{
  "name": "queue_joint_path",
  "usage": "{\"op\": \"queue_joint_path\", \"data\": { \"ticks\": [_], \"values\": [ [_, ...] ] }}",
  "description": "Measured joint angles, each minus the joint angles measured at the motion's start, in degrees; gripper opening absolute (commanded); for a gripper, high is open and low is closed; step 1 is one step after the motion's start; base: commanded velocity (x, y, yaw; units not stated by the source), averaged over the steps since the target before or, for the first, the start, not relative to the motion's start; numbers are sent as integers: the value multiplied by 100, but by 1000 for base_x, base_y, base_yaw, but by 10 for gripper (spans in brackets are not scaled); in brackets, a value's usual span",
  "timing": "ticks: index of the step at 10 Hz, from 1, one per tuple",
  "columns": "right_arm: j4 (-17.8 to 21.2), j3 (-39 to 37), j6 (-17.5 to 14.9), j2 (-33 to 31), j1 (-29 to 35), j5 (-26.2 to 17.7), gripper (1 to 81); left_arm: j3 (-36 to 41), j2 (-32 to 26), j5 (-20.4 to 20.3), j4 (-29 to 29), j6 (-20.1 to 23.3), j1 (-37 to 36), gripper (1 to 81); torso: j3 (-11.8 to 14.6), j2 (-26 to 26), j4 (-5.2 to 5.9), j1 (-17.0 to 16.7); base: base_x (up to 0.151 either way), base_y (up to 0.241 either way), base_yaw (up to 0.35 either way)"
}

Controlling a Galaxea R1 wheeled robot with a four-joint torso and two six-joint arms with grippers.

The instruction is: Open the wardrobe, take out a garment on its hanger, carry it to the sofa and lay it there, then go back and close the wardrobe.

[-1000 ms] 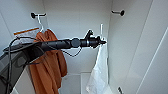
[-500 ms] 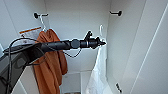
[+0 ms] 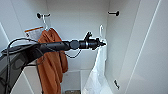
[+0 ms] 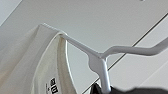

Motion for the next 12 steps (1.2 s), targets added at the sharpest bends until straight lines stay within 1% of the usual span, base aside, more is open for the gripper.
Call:
{"op": "queue_joint_path", "data": {
  "ticks": [4, 6, 8, 11, 12],
  "values": [
    [0, 0, 2, 2, 4, 2, 811, -30, 391, -11, 2, 2, 27, 10, 0, 0, 0, 2, -103, 0, 0],
    [-2, 0, -1, 0, -5, 2, 811, 96, 286, -217, 0, -2, 102, 10, 0, -2, 0, -2, -110, 0, 0],
    [0, 0, 0, 0, -5, 2, 811, 274, 116, -276, 2, 0, 260, 10, 0, 0, 0, -2, -111, 0, 0],
    [0, 0, 2, 2, -5, 2, 811, 645, -157, -657, 27, 0, 438, 10, 0, 0, 0, -2, -111, 0, 0],
    [0, 0, 5, 2, -7, 2, 811, 708, -279, -696, 52, 2, 546, 10, 0, 0, 0, -2, -111, 0, 0]
  ]
}}
